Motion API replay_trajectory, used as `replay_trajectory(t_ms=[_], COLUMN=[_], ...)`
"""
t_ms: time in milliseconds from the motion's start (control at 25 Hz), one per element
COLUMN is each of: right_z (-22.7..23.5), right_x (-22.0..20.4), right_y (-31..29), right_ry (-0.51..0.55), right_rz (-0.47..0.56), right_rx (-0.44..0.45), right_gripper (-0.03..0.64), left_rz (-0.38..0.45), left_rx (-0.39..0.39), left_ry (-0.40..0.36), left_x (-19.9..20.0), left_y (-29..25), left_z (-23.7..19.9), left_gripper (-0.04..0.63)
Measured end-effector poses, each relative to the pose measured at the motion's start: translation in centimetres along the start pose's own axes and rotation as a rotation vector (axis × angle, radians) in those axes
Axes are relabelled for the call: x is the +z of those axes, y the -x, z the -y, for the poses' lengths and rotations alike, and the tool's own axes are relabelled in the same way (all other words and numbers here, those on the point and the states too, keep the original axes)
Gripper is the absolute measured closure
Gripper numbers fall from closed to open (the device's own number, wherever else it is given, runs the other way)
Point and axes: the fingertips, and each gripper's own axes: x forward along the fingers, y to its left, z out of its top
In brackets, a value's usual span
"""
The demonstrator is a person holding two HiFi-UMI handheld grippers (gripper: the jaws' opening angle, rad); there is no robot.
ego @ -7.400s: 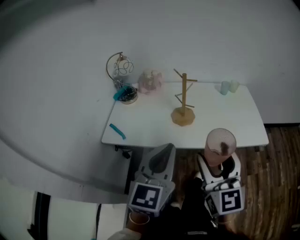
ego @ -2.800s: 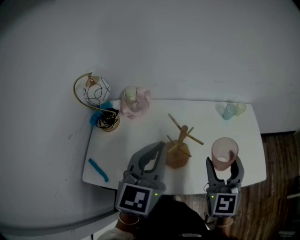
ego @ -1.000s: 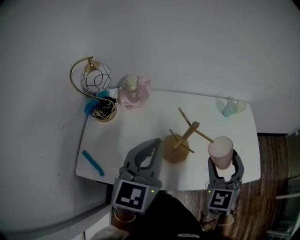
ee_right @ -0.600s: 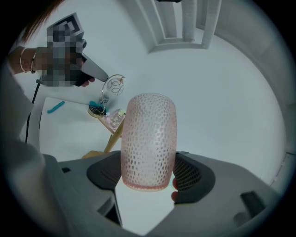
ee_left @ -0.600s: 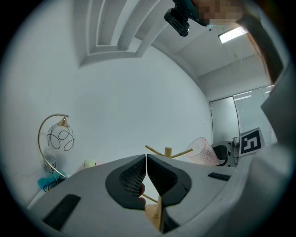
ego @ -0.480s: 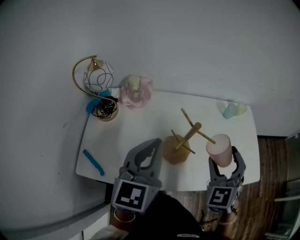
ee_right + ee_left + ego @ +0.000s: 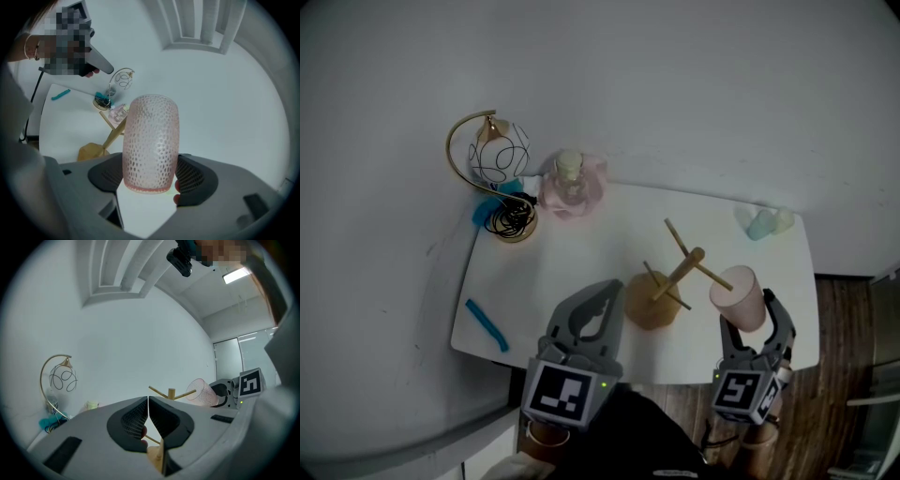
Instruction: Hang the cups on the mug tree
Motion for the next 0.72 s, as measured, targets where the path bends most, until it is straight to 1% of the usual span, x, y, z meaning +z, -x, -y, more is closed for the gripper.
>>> replay_trajectory(t_ms=[240, 720], right_z=[0.2, -0.1], right_x=[0.5, 1.2], right_y=[-0.6, -1.5], right_ry=[0.067, 0.243], right_rz=[-0.01, -0.065], right_rx=[-0.003, 0.015], right_gripper=[0.281, 0.282], left_rz=[-0.004, -0.007], left_rx=[0.0, -0.002], left_ry=[0.003, 0.03], left_x=[-0.2, -0.9], left_y=[0.2, 0.7], left_z=[-0.3, -1.6], left_gripper=[0.588, 0.588])
